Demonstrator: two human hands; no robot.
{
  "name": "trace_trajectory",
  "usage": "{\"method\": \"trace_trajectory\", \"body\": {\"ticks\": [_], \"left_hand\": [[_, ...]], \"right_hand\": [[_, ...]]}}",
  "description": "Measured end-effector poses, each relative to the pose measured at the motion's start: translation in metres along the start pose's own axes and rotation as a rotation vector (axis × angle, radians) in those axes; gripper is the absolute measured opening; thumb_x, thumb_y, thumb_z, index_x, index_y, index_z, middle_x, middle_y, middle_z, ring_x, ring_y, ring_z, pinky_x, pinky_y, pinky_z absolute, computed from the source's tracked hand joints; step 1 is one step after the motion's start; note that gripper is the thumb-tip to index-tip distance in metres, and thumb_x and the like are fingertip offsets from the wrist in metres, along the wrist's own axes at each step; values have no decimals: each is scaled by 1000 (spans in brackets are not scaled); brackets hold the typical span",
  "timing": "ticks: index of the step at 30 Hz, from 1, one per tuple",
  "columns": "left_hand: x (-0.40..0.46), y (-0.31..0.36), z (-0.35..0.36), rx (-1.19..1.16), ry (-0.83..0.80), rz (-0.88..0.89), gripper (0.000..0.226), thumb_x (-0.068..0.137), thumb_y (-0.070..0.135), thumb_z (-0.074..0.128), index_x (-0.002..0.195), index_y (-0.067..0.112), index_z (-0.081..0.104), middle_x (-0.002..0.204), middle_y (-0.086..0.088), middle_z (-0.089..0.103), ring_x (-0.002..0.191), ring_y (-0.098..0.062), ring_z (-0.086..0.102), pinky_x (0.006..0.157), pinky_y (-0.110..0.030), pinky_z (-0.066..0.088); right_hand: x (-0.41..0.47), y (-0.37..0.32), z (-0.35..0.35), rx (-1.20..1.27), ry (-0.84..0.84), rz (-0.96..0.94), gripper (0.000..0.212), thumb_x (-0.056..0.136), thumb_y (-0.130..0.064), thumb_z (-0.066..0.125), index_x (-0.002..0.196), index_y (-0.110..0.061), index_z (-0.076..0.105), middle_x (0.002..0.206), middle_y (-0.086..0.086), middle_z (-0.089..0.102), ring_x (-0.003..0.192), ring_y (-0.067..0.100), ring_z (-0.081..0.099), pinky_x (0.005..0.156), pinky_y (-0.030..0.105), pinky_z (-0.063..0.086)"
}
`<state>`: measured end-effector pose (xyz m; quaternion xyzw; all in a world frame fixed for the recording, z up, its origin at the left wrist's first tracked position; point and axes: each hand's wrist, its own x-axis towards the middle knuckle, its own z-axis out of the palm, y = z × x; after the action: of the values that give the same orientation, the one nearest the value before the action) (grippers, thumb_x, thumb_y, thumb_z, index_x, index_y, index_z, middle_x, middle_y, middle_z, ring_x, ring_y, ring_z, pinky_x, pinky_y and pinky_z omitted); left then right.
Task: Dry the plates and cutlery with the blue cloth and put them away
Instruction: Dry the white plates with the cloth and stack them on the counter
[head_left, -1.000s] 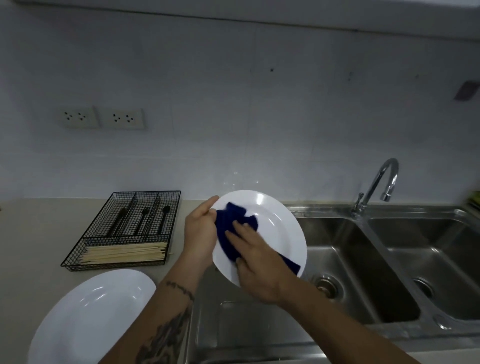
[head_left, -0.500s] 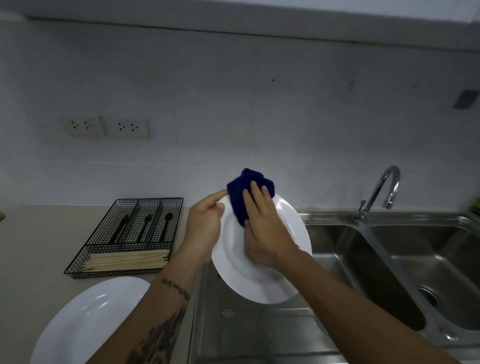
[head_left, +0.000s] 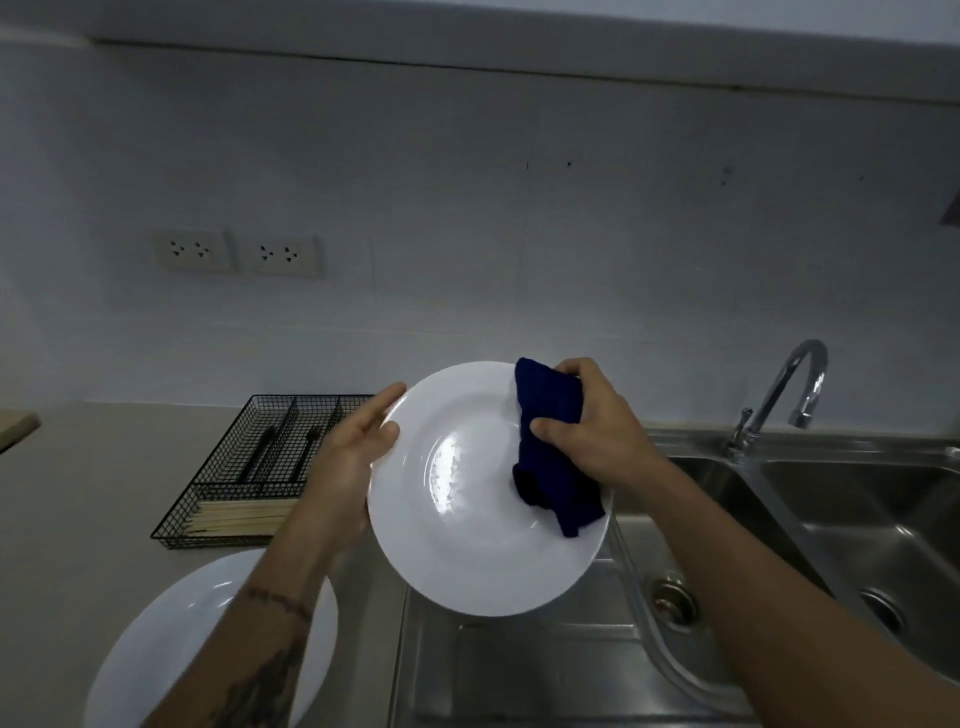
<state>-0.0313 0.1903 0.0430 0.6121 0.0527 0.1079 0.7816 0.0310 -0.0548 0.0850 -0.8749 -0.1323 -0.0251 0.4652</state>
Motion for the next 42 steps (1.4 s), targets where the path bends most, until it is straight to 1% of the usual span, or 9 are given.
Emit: {"method": "trace_trajectory", "body": {"ticks": [5,9,13,21,24,28,30,37,42], "left_hand": [[15,35,17,365,-193,79,35,100,6,51,116,31,70,104,1,76,94,-20,73,79,-32,58],[17,39,28,357,-215,130,34,100,3,50,113,26,71,100,2,77,90,-17,73,73,-26,58],[16,32,34,261,-132,195,37,98,-1,52,109,28,73,102,6,77,93,-12,72,75,-22,58],[8,-1,8,102,96,134,39,98,1,53,113,32,72,115,6,73,103,-12,70,82,-25,57],[11,1,9,164,38,126,37,99,2,53,111,29,74,116,7,73,106,-14,70,90,-32,55],[13,19,34,324,-145,210,34,98,-1,53,112,22,73,107,14,72,96,4,68,77,-10,51],[14,21,43,296,-178,208,34,97,-2,53,110,22,74,106,9,73,93,2,69,73,-11,52],[16,4,11,94,88,201,34,96,0,56,105,27,75,104,8,76,92,-9,71,75,-21,57],[17,-3,-6,-108,288,160,35,98,-1,52,111,26,71,105,11,75,99,-12,69,79,-25,56]], "right_hand": [[-1,-28,-6,-153,-85,-150,50,83,-20,75,122,-30,45,112,-6,60,94,14,63,75,32,59],[4,-45,-12,-220,-97,-133,52,81,-25,76,123,-32,46,113,-6,60,95,17,63,80,37,59],[9,-47,-21,-76,-151,-50,53,78,-24,82,123,-31,54,113,-7,64,96,16,65,81,35,60],[-16,10,-19,308,-176,250,46,80,-15,81,120,-17,60,111,6,71,96,27,71,83,45,61],[-12,8,-24,171,-208,255,40,79,-15,82,114,-18,62,107,6,72,92,24,72,78,39,60],[7,-30,-32,-32,-288,158,35,78,-13,80,109,-20,65,102,3,72,91,24,70,83,41,58],[14,-46,-31,-47,-294,123,41,77,-10,79,114,-21,65,103,2,71,92,24,70,83,41,59],[-2,-11,-20,255,-165,180,46,79,-9,81,120,-19,62,109,3,73,96,24,71,85,42,60],[-17,15,-14,491,-206,267,42,79,-2,79,117,-12,65,109,10,75,98,33,72,89,51,59]]}}
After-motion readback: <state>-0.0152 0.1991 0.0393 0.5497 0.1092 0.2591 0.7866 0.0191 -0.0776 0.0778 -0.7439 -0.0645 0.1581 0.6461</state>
